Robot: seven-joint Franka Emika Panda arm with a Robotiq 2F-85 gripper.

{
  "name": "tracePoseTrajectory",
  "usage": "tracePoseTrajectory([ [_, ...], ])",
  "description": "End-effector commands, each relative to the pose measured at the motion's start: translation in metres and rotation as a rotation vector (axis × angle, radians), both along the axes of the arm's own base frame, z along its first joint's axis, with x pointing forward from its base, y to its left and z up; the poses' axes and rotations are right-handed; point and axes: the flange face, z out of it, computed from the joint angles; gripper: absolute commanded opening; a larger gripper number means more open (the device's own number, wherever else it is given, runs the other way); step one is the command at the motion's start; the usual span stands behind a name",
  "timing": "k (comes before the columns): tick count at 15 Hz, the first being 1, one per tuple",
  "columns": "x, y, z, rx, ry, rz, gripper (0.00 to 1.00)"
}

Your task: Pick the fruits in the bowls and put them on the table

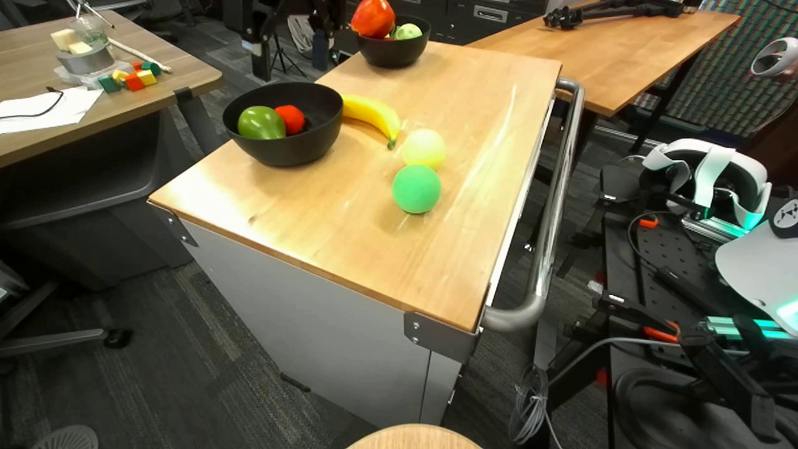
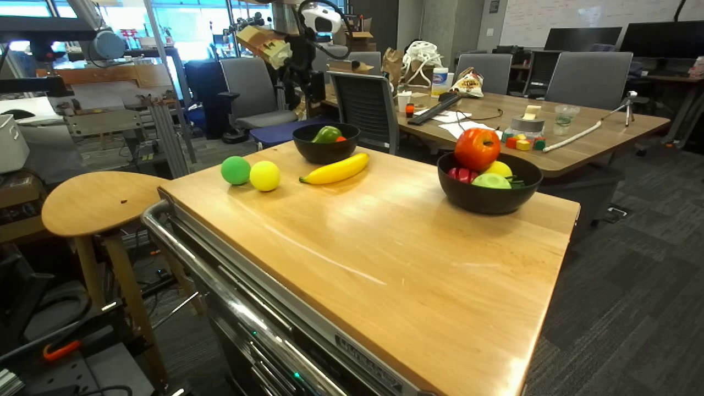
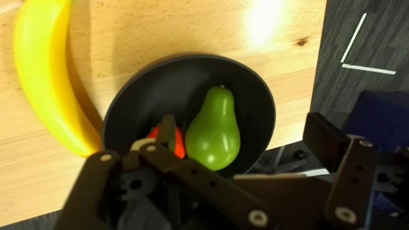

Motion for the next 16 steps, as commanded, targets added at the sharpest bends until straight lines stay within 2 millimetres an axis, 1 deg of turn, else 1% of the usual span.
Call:
tracePoseTrajectory([
  [1, 0.030, 0.002, -0.013, -0.020, -0.018, -0.072, 1.00],
  [5, 0.049, -0.001, -0.036, -0.066, -0.014, -0.082, 1.00],
  [7, 0.056, 0.000, -0.046, -0.093, -0.018, -0.074, 0.92],
  [9, 0.063, 0.003, -0.054, -0.112, -0.030, -0.063, 0.91],
  [10, 0.066, 0.006, -0.056, -0.122, -0.036, -0.057, 0.87],
  [11, 0.069, 0.009, -0.057, -0.131, -0.045, -0.047, 0.88],
  [12, 0.072, 0.013, -0.057, -0.143, -0.059, -0.034, 0.86],
  [13, 0.074, 0.018, -0.057, -0.160, -0.072, -0.018, 0.88],
  [14, 0.076, 0.022, -0.055, -0.174, -0.087, -0.003, 0.88],
  [16, 0.080, 0.031, -0.054, -0.192, -0.108, 0.021, 0.90],
])
